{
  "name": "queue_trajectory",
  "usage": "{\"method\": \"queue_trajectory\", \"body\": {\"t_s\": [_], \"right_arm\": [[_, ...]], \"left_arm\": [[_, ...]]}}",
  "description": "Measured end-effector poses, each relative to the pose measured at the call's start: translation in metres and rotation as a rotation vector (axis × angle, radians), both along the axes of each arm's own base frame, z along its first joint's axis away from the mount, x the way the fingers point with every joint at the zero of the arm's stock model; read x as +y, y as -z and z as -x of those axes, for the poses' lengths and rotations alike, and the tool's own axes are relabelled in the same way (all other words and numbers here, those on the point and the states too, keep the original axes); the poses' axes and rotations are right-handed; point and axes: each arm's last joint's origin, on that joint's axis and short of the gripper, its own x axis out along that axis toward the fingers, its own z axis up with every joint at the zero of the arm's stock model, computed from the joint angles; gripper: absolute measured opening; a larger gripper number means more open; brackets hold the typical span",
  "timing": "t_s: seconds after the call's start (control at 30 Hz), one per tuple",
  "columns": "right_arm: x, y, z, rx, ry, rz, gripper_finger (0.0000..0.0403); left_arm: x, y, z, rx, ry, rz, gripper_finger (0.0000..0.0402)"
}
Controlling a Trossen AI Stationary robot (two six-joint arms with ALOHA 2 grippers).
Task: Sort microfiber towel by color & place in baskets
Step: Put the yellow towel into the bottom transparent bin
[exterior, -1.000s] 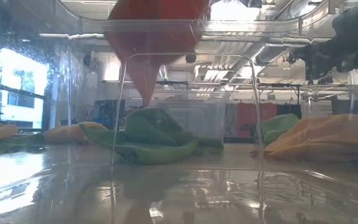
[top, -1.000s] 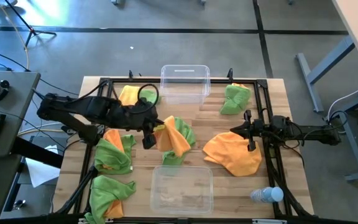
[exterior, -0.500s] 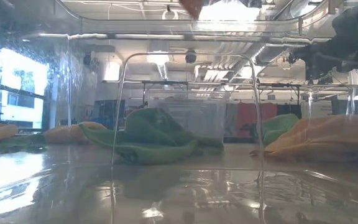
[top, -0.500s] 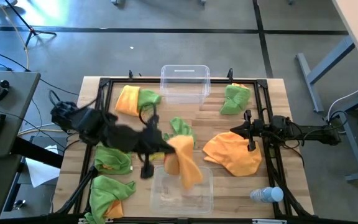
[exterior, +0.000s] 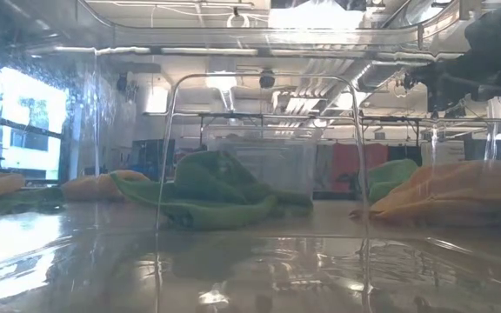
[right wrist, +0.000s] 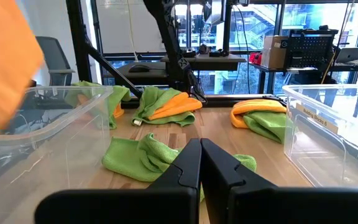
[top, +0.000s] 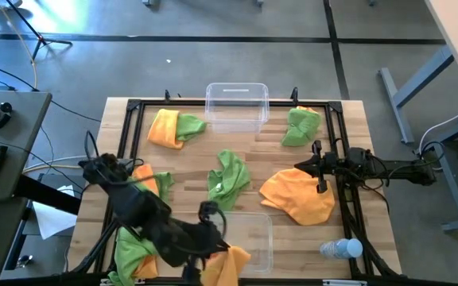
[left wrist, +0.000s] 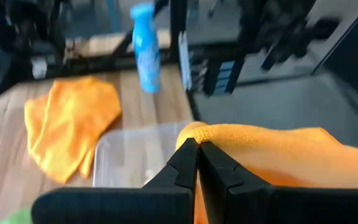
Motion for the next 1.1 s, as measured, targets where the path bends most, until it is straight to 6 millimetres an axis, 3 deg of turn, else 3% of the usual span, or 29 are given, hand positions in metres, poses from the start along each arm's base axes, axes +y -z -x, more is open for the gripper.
{"method": "queue_trajectory", "body": {"t_s": [0.33,0.6,0.73,0.87,1.1], "right_arm": [[0.0,0.0,0.0,0.0,0.0,0.0,0.0],[0.0,0.0,0.0,0.0,0.0,0.0,0.0],[0.0,0.0,0.0,0.0,0.0,0.0,0.0],[0.0,0.0,0.0,0.0,0.0,0.0,0.0],[0.0,0.0,0.0,0.0,0.0,0.0,0.0]], "left_arm": [[-0.009,0.081,-0.038,0.284,-0.124,-0.145,0.0],[-0.02,0.138,-0.062,0.447,-0.158,-0.139,0.0],[-0.021,0.149,-0.065,0.489,-0.153,-0.15,0.0],[-0.018,0.148,-0.065,0.494,-0.18,-0.146,0.0006],[-0.009,0.138,-0.065,0.485,-0.181,-0.137,0.0057]]}}
